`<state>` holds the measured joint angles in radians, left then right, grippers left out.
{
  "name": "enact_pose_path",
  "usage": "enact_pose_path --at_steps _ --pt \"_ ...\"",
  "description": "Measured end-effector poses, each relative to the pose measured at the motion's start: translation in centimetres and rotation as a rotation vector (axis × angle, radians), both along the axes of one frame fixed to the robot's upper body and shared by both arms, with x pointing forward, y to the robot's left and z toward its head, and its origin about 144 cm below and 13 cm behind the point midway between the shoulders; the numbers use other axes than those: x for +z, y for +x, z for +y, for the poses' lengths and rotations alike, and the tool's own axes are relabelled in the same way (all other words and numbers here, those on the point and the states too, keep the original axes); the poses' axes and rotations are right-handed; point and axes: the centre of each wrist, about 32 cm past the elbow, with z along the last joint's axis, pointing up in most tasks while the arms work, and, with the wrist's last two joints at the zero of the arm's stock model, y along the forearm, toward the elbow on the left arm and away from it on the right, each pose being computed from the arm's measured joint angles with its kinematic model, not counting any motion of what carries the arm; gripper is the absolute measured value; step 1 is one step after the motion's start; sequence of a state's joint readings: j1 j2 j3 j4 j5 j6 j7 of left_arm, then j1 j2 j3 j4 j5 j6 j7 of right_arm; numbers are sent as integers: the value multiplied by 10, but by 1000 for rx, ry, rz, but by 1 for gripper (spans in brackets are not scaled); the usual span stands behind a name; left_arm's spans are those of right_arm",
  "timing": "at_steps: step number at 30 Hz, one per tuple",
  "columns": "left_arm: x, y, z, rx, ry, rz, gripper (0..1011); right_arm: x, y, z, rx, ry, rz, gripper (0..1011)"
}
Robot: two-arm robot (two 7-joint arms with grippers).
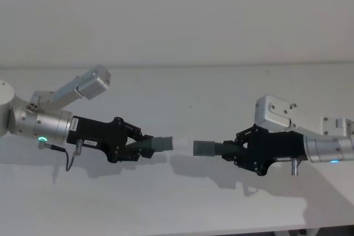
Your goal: Use both hands to pick up one end of the pipe from the table, align the ends, and insert them.
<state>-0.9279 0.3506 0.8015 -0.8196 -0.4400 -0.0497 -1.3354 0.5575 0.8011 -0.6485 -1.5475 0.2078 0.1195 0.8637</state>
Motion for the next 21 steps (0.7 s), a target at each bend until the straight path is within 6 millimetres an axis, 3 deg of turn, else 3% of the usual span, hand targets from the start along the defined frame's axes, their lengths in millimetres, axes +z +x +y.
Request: enact_pose_path --at_steps 21 --pt "0 0 0 0 0 0 308 5 6 2 8 36 -4 213"
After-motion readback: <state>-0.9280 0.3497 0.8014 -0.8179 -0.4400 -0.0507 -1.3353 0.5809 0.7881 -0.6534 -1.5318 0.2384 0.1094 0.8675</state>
